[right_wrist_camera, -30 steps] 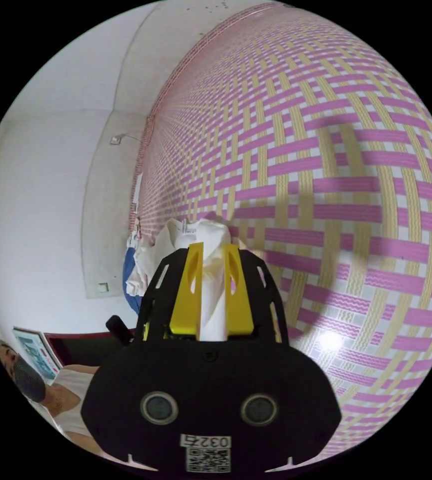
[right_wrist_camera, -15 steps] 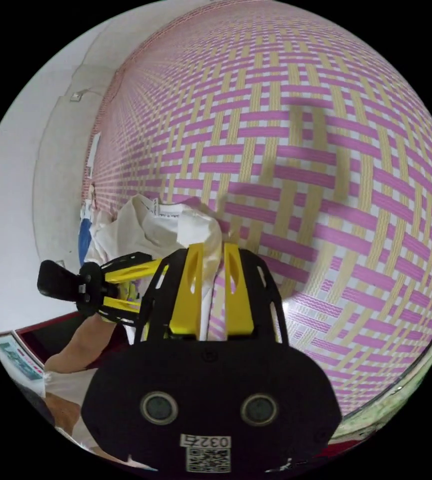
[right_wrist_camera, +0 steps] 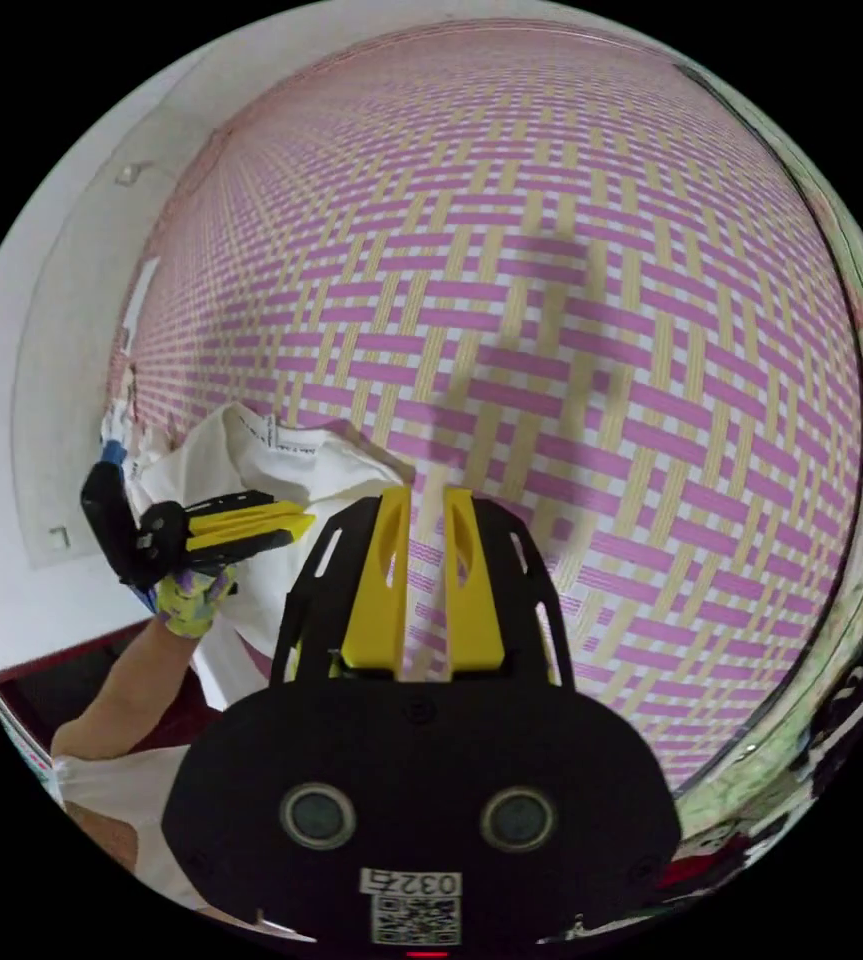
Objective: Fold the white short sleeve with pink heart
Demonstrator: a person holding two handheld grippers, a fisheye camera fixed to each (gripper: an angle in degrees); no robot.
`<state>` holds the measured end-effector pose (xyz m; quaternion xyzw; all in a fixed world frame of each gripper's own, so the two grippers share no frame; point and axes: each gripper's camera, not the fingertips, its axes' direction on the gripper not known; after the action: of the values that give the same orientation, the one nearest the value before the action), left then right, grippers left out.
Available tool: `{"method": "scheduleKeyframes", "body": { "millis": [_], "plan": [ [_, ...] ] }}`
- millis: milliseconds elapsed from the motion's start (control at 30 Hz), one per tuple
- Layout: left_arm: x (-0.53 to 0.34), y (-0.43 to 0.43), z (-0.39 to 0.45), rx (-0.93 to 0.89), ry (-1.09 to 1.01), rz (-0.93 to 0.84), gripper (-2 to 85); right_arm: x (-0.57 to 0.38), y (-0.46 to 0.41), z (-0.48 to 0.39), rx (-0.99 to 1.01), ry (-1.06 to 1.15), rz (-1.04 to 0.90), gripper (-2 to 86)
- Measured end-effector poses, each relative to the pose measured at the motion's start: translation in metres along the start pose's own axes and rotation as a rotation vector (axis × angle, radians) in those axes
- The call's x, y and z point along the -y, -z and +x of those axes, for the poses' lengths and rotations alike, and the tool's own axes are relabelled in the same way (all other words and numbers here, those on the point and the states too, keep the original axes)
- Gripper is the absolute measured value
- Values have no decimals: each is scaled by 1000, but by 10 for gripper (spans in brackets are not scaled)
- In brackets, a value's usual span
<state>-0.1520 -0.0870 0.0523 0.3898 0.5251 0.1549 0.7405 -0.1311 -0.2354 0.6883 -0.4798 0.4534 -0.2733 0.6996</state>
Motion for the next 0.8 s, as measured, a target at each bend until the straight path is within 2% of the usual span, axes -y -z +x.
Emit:
{"method": "scheduleKeyframes", "body": {
  "millis": [133,233,300,367,433,500,633,700,800],
  "plan": [
    [-9,15,3,-5,36,102,-9,-30,-2,18,195,-28,35,71],
    [-20,30,17,16,38,168,-9,-41,-21,7,212,21,-14,80],
    [-23,32,21,75,64,153,-9,-48,-24,-5,180,50,17,77],
    [-21,19,18,202,100,60,-11,-55,-27,-22,100,63,64,68],
    [-20,6,10,223,104,-16,-14,-61,-27,-36,12,74,98,63],
    [-31,18,4,179,99,53,-14,-67,-27,-47,-46,74,104,63],
    [-91,68,-32,103,231,223,-6,-100,-15,-54,-141,26,182,84],
    [-129,83,-51,74,289,260,3,-131,-1,-55,-70,13,288,82],
    [-184,89,-78,-14,385,283,18,-193,-1,-91,46,169,388,81]
  ]
}}
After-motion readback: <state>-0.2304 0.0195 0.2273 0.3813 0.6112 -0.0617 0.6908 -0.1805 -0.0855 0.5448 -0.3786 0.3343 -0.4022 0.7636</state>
